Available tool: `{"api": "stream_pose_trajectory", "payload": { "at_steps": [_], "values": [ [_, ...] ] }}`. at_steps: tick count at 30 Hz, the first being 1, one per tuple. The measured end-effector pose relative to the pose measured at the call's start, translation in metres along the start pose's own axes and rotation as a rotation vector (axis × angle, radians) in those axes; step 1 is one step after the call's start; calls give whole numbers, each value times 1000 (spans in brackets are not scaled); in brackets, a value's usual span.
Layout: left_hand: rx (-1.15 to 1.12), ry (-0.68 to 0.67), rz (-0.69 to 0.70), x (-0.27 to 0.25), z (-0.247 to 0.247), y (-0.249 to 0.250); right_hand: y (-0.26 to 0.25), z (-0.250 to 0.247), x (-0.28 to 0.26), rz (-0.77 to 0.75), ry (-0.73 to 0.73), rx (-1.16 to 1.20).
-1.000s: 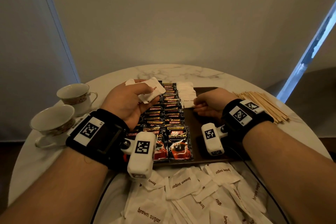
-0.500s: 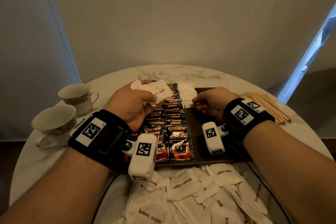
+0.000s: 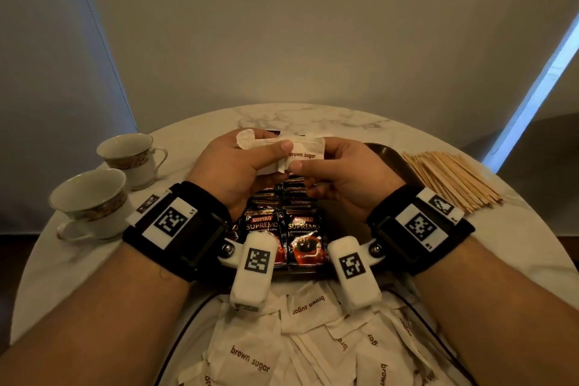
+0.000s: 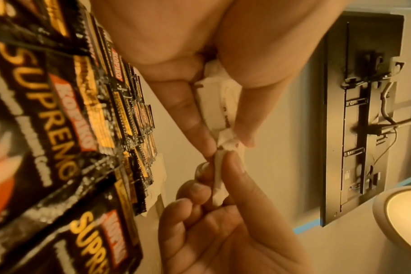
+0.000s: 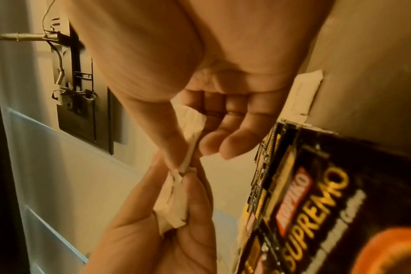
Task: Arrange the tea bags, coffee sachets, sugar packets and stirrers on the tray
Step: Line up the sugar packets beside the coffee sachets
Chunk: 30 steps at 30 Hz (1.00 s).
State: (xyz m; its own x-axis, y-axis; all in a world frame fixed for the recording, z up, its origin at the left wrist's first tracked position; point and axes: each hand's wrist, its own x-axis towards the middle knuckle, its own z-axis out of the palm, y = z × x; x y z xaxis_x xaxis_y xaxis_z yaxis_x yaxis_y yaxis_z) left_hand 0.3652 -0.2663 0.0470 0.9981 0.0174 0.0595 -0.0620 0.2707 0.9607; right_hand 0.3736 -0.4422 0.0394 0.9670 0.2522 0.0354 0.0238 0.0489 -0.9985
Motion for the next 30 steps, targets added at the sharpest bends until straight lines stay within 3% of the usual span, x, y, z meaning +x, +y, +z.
{"api": "stream_pose_trajectory", "payload": {
  "at_steps": [4, 11, 18, 23, 30],
  "values": [
    [40, -84, 15, -4, 1, -1, 2, -1, -2, 12, 31, 55],
    [10, -108, 21, -2, -2, 3, -3, -5, 0, 57, 4, 117],
    [63, -88, -8, -1, -5, 6, 0, -6, 5, -2, 128, 139],
    [10, 8, -52, -1, 1, 4, -2, -4, 4, -14, 182, 103],
    [-19, 85, -67, 2, 1, 1, -13, -13, 12, -21, 158, 37]
  ]
}}
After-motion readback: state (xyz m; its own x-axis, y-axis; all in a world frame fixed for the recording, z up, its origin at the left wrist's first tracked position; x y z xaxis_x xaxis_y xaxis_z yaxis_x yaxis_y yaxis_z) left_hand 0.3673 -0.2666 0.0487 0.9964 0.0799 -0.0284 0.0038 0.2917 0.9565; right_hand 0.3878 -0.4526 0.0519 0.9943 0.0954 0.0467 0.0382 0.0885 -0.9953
